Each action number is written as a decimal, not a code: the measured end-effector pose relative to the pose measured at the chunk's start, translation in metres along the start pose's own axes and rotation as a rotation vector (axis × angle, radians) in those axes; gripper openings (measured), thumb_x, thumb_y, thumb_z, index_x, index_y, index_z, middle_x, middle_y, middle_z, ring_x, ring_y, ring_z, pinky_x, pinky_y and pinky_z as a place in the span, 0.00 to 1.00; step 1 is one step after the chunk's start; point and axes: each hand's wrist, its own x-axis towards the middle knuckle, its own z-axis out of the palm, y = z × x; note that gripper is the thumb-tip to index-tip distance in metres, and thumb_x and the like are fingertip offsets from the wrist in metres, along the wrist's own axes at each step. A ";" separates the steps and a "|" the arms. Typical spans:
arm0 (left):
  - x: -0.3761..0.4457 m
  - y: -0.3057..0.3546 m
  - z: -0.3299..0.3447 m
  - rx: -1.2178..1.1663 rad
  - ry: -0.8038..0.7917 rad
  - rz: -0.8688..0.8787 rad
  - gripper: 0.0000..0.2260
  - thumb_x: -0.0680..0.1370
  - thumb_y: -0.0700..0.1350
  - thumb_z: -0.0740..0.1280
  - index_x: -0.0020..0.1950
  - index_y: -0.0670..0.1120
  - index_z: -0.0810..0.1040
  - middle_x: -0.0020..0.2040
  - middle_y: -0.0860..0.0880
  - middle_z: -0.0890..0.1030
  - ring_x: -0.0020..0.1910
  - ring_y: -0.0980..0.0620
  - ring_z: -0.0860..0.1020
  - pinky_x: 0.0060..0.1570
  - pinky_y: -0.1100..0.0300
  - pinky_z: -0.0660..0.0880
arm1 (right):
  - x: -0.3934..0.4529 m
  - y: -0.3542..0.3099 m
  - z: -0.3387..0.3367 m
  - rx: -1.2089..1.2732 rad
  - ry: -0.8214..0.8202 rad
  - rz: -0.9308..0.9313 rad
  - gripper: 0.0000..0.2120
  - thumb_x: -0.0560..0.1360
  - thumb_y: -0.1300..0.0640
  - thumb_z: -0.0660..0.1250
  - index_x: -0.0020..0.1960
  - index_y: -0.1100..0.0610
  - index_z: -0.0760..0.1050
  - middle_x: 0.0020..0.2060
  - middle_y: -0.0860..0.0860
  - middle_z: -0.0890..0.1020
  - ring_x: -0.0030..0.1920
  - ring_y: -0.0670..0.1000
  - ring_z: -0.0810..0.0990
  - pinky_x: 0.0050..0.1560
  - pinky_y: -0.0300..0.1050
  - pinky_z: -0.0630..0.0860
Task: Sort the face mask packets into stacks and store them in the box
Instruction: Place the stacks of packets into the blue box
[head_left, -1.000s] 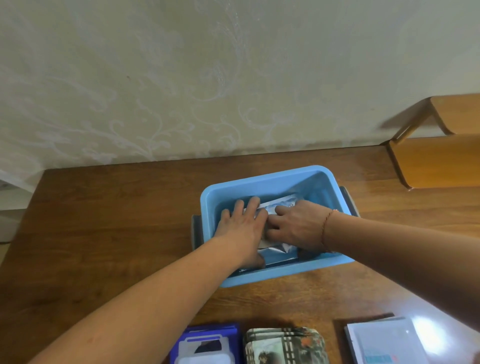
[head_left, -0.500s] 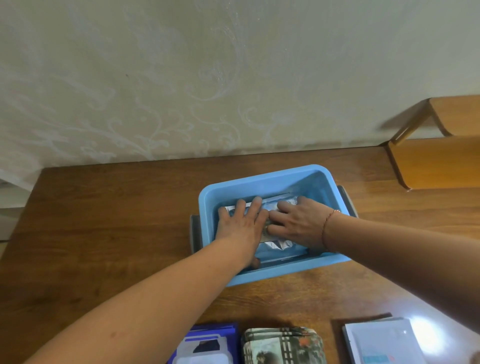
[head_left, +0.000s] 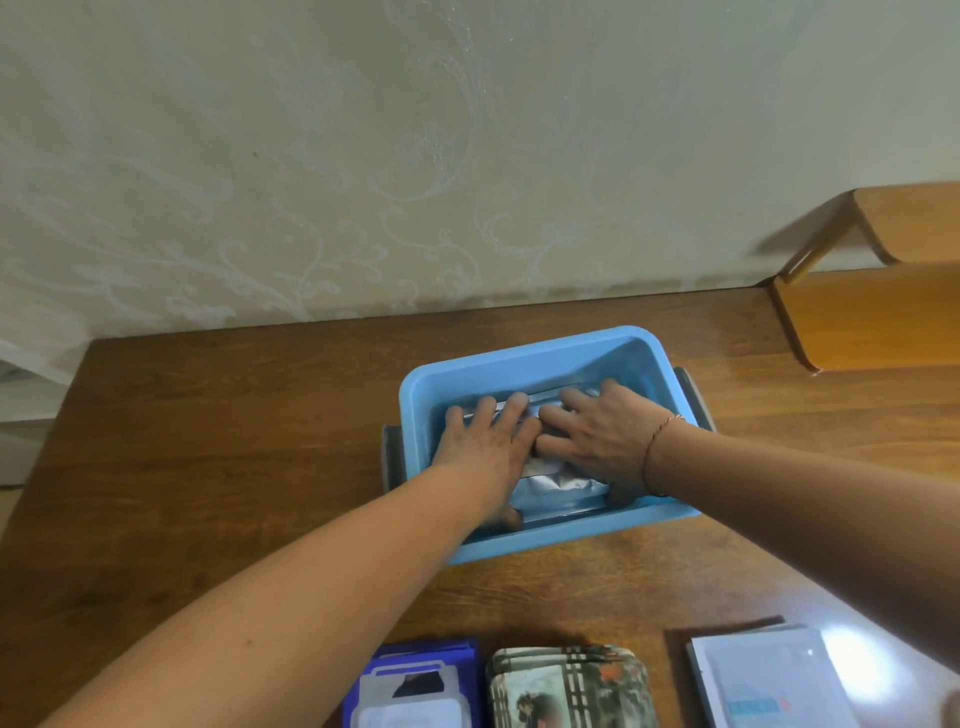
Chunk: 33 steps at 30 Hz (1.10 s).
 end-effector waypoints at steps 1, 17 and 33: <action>0.000 0.000 -0.001 0.010 0.000 -0.009 0.47 0.69 0.65 0.71 0.76 0.48 0.48 0.76 0.46 0.45 0.70 0.41 0.55 0.65 0.42 0.60 | 0.000 -0.001 -0.002 -0.003 -0.006 0.006 0.28 0.75 0.46 0.64 0.68 0.55 0.57 0.60 0.56 0.65 0.54 0.58 0.68 0.45 0.53 0.75; -0.013 -0.016 -0.050 0.010 -0.201 0.029 0.47 0.68 0.57 0.77 0.78 0.50 0.51 0.78 0.45 0.49 0.72 0.40 0.59 0.66 0.45 0.64 | -0.022 0.019 -0.024 0.198 -0.067 0.111 0.30 0.75 0.50 0.67 0.73 0.49 0.60 0.67 0.52 0.69 0.67 0.55 0.68 0.69 0.52 0.65; -0.007 -0.014 -0.028 -0.311 -0.098 0.012 0.24 0.71 0.61 0.73 0.58 0.50 0.72 0.52 0.49 0.72 0.53 0.45 0.76 0.49 0.49 0.76 | 0.001 0.005 -0.003 0.519 -0.040 0.264 0.34 0.71 0.46 0.72 0.71 0.48 0.60 0.61 0.52 0.68 0.63 0.55 0.70 0.56 0.53 0.76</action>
